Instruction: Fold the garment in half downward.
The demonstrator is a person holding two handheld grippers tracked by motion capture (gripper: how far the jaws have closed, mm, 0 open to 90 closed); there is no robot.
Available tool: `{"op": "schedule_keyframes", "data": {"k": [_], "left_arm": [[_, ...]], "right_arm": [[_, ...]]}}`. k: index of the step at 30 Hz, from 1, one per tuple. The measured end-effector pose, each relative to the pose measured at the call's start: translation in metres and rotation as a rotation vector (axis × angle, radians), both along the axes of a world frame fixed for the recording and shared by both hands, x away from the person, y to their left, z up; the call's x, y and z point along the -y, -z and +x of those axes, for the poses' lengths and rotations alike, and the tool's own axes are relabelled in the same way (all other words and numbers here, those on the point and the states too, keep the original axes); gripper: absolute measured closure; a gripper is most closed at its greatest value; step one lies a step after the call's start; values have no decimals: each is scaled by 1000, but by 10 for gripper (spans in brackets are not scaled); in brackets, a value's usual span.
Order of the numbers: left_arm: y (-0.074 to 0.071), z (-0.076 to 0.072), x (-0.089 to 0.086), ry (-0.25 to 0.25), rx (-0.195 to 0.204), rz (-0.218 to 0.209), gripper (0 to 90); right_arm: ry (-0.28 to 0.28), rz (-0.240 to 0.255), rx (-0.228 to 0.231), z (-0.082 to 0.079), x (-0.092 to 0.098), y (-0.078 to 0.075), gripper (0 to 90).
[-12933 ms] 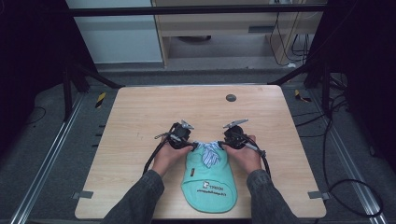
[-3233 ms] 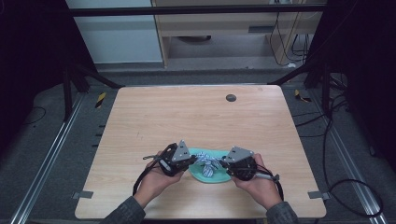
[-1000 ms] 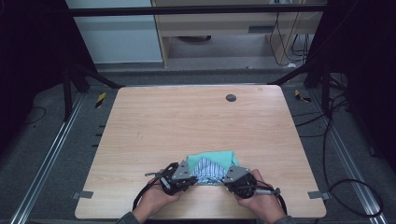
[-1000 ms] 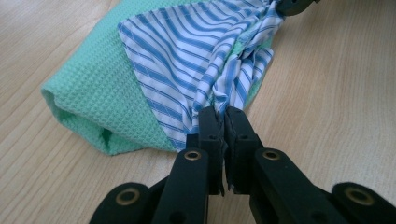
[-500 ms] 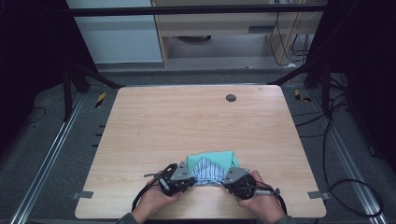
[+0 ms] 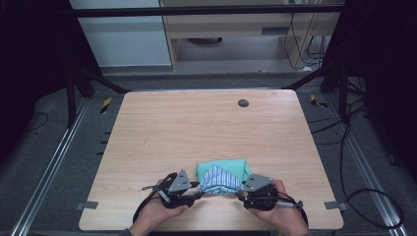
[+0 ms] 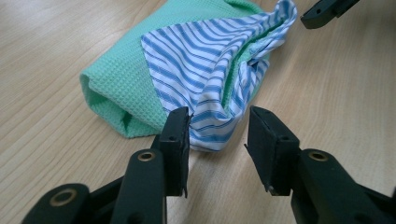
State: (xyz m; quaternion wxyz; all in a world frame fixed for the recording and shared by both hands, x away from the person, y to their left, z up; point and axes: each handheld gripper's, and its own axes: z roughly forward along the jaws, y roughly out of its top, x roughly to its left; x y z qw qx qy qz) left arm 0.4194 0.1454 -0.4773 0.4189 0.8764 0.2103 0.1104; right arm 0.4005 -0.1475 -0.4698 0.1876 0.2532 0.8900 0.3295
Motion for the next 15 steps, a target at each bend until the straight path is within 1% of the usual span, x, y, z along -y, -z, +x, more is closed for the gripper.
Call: {"op": "schedule_keyframes", "data": {"k": [2,3,7,9,11,12,14,15], "left_arm": [[-3,0,-2,2,6,7,543],[-4,0,-3,-4,7,3,520],[-8,3,-6,-21,12,21,398],[-9,6,-9,-31,18,28,352],[-9,10,-12,-47,7,39,285],[-9,11,-14,-57,1,43,250],[-10,15,-18,-74,4,54,213],[-9,17,-20,-85,-4,53,194]], "right_arm": [[8,0,6,0,3,-1,460],[14,2,7,0,4,-1,446],[30,-2,4,1,8,0,343],[36,-2,-1,2,11,0,293],[50,1,-3,4,15,0,237],[62,0,-7,5,16,0,224],[82,5,-14,8,21,1,180],[95,0,-26,10,24,2,166]]}}
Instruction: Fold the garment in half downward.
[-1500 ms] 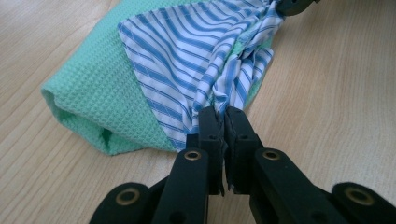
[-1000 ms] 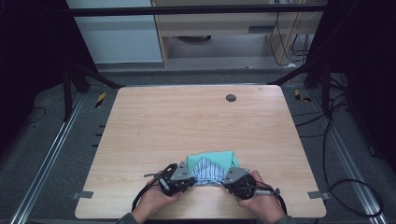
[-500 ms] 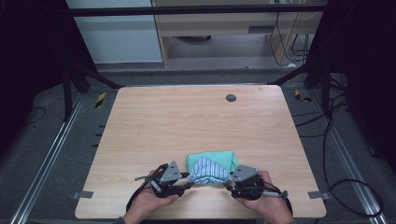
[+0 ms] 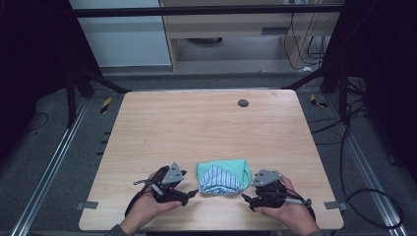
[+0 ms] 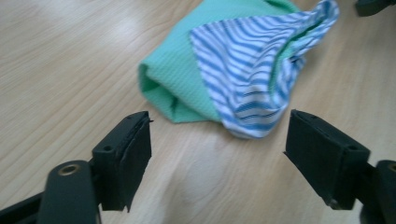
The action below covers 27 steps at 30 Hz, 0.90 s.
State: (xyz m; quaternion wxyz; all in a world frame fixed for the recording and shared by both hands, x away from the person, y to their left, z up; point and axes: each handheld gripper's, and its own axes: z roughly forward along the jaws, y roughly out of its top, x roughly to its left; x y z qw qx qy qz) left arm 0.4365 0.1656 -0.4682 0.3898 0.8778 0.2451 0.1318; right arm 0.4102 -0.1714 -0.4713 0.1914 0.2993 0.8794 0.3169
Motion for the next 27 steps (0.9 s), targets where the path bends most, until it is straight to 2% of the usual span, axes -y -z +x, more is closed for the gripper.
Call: {"op": "schedule_keyframes", "data": {"k": [3,6,12,16,20,27], "left_arm": [[2,9,-7,-29,-21,19,147],[5,18,-15,-63,-36,24,125],[10,40,-30,-121,-65,31,99],[15,57,-39,-167,-83,29,79],[17,72,-50,-216,-87,12,77],[23,94,-65,-294,-87,16,75]], "right_arm": [[44,5,-11,6,9,2,137],[93,33,-18,14,20,3,106],[229,79,-76,37,37,9,67],[279,95,-67,55,46,13,61],[341,116,-52,73,54,15,73],[421,156,-28,101,58,18,83]]}}
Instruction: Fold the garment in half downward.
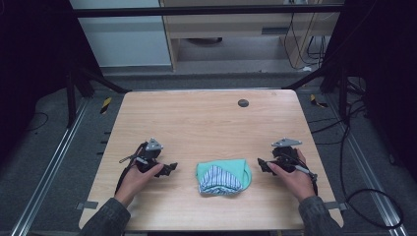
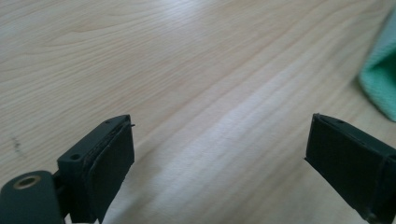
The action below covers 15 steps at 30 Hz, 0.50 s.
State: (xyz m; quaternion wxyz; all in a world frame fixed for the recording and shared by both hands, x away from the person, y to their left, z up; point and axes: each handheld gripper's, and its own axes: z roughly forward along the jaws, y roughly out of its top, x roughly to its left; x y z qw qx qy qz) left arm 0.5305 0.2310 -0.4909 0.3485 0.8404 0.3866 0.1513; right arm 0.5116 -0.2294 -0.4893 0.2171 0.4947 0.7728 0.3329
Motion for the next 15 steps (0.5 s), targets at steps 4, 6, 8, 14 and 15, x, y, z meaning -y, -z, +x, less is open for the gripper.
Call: {"op": "schedule_keyframes", "data": {"k": [4,6,8,14,15], "left_arm": [[5,10,-4,-38,9,-14,80],[9,13,-5,-49,8,-6,84],[13,16,-5,-51,7,4,82],[15,18,-4,-62,36,18,71],[16,18,-4,-63,40,16,60]], "right_arm": [[37,10,-5,13,1,5,82],[53,8,-17,17,1,8,82],[77,3,-31,22,1,10,84],[120,-13,-36,28,3,18,79],[130,-4,-33,28,3,18,83]]}}
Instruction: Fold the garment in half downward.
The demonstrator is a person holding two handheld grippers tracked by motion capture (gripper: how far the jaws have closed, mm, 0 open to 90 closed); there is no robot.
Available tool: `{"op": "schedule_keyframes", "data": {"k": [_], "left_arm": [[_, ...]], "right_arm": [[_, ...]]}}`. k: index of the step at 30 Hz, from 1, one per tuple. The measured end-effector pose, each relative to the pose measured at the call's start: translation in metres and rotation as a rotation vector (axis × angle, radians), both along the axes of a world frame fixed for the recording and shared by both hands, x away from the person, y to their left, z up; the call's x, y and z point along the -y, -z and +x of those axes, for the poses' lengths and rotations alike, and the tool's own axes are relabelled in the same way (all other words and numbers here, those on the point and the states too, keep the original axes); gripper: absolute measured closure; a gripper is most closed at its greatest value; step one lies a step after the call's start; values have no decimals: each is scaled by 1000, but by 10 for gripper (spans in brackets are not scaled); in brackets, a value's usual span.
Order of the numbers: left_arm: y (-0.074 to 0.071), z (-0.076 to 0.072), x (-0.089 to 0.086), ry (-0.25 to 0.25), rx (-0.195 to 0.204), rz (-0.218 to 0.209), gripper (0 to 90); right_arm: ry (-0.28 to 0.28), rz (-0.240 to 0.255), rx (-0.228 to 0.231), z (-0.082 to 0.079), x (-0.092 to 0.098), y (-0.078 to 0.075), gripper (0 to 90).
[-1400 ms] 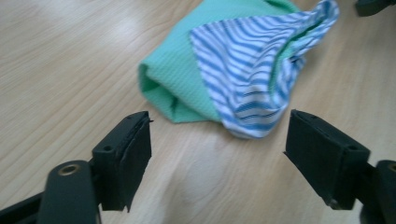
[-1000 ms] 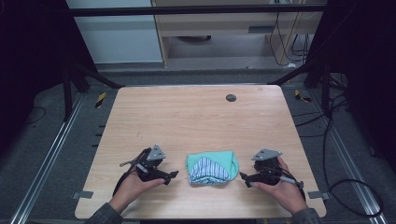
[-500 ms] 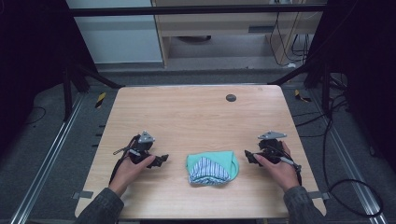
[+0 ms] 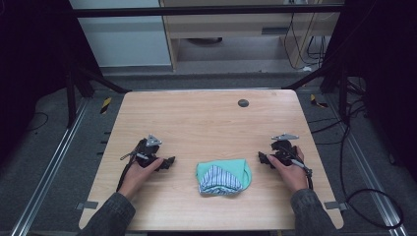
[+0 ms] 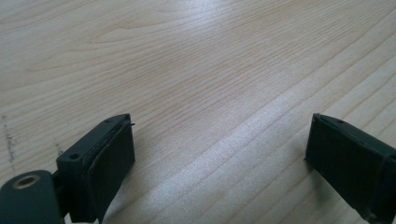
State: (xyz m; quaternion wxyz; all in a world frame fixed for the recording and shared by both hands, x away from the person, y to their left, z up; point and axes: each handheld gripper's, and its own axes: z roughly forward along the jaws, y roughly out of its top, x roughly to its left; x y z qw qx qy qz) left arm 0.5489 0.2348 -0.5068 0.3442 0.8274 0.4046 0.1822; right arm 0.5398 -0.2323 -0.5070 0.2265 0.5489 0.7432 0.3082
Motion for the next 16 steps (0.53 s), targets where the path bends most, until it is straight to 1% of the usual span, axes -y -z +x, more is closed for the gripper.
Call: {"op": "schedule_keyframes", "data": {"k": [2,6,9,13,16], "left_arm": [[1,1,1,-2,3,-3,43],[1,1,1,-4,4,-3,39],[1,1,1,-11,1,-1,29],[1,1,2,-33,-4,5,4],[1,1,2,-35,-5,6,0]], "right_arm": [[14,1,12,1,0,1,79],[24,2,43,2,0,5,55],[44,3,34,2,-2,5,35],[109,3,23,0,-4,5,3],[125,4,22,-2,-5,5,3]]}}
